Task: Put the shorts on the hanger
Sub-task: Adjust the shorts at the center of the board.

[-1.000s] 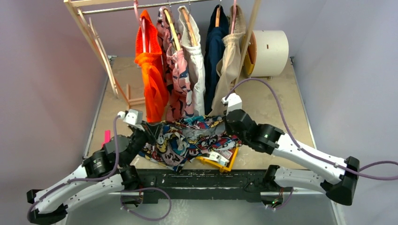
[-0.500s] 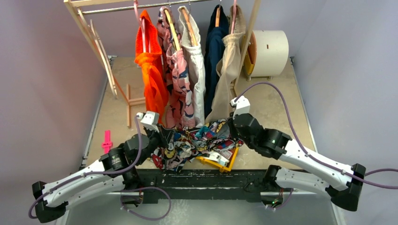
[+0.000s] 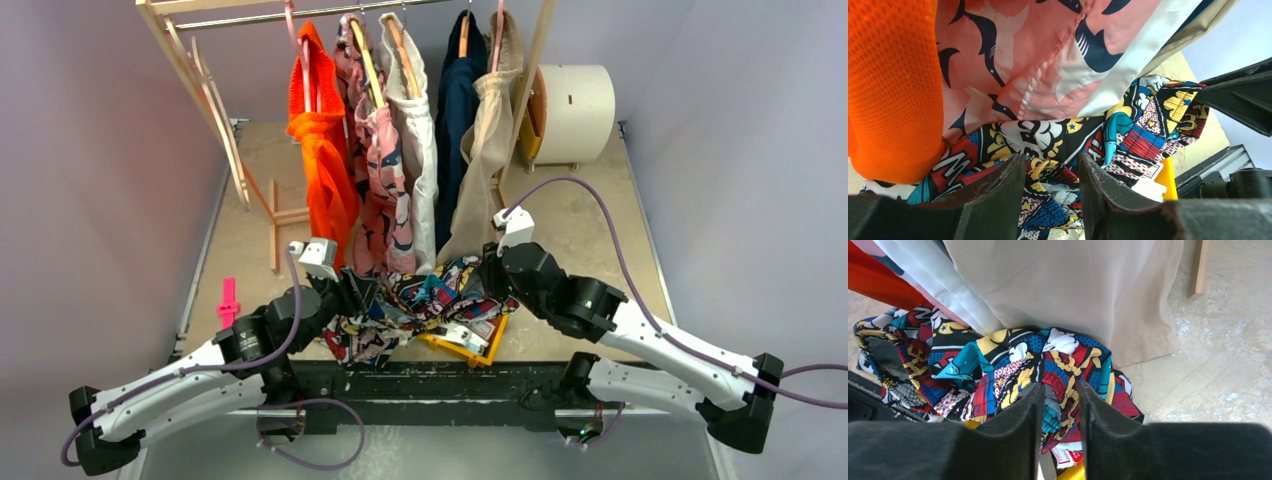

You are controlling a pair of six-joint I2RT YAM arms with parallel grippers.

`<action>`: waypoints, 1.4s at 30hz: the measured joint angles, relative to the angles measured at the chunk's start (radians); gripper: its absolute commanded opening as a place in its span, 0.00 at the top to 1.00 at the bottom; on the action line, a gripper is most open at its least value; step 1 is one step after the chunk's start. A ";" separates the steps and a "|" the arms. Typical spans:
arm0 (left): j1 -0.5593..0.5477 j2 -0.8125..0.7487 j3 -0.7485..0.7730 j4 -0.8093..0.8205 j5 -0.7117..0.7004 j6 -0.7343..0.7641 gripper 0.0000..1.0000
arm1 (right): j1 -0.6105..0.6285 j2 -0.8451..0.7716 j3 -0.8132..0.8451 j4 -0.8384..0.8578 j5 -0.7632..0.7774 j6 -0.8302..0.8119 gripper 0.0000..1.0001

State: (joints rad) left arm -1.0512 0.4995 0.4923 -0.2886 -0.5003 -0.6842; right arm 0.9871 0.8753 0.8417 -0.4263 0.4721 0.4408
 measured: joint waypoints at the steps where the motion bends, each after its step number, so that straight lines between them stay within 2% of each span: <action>1: 0.000 0.003 0.000 -0.006 0.002 -0.005 0.55 | 0.000 0.001 0.000 0.000 -0.005 0.002 0.57; 8: 0.000 -0.028 0.039 -0.106 0.005 -0.032 0.50 | 0.000 -0.002 0.006 -0.006 -0.047 -0.009 0.32; 11: 0.000 -0.058 0.094 -0.173 0.005 -0.050 0.49 | 0.000 -0.004 0.033 -0.015 -0.075 -0.025 0.16; 19: 0.000 -0.122 0.292 -0.385 -0.003 -0.118 0.49 | 0.000 -0.019 0.156 -0.015 -0.143 -0.070 0.12; 24: 0.000 -0.131 0.421 -0.528 -0.036 -0.145 0.49 | 0.000 -0.068 0.172 0.064 -0.203 -0.072 0.08; 31: 0.000 -0.133 0.620 -0.738 -0.196 -0.154 0.41 | 0.000 -0.058 0.213 0.188 -0.260 -0.060 0.01; 37: 0.000 -0.124 0.780 -0.848 -0.362 -0.128 0.40 | 0.000 -0.025 0.203 0.266 -0.263 -0.060 0.01; 42: 0.002 -0.025 0.898 -0.916 -0.460 -0.079 0.39 | 0.000 -0.029 0.187 0.330 -0.275 -0.077 0.01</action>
State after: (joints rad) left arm -1.0496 0.4744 1.3903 -1.2049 -0.9604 -0.7631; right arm 0.9871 0.8467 1.0286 -0.0967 0.1970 0.3637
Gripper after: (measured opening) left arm 0.602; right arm 0.988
